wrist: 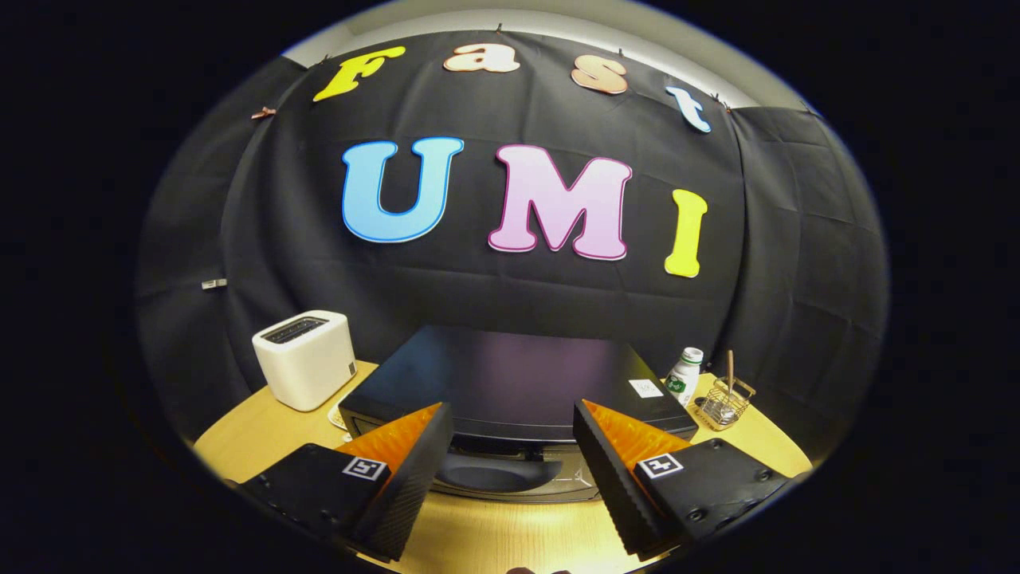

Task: Open the toaster oven, put the food inside, and close the toaster oven door.

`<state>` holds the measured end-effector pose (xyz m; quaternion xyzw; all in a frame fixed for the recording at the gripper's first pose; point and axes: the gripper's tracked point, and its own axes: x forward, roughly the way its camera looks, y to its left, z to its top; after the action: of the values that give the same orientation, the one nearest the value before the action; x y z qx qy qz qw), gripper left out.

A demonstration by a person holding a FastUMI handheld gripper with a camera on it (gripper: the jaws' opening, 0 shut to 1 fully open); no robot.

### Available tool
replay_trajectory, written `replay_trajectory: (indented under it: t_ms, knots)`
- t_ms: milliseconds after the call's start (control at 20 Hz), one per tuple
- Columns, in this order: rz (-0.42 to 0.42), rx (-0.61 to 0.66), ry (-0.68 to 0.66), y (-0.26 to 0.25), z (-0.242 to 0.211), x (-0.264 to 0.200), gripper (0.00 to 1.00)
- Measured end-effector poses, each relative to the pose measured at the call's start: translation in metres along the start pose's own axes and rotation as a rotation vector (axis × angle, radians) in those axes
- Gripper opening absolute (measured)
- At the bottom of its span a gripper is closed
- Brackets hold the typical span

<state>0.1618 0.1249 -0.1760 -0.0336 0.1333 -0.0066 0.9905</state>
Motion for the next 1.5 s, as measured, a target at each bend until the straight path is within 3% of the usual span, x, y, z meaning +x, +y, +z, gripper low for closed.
replay_trajectory:
  t_ms: [250, 350, 700, 1250, 1500]
  knots:
    - [-0.011, -0.005, 0.092, 0.004, -0.035, 0.018, 0.98]
    - [-0.007, -0.017, 0.056, 0.006, -0.029, 0.015, 0.99]
    - [0.005, 0.083, 0.16, 0.004, -0.048, 0.002, 0.99]
    - [0.01, 0.023, 0.184, 0.009, -0.082, -0.056, 0.98]
    - [0.004, -0.005, 0.267, 0.013, -0.124, -0.083, 0.98]
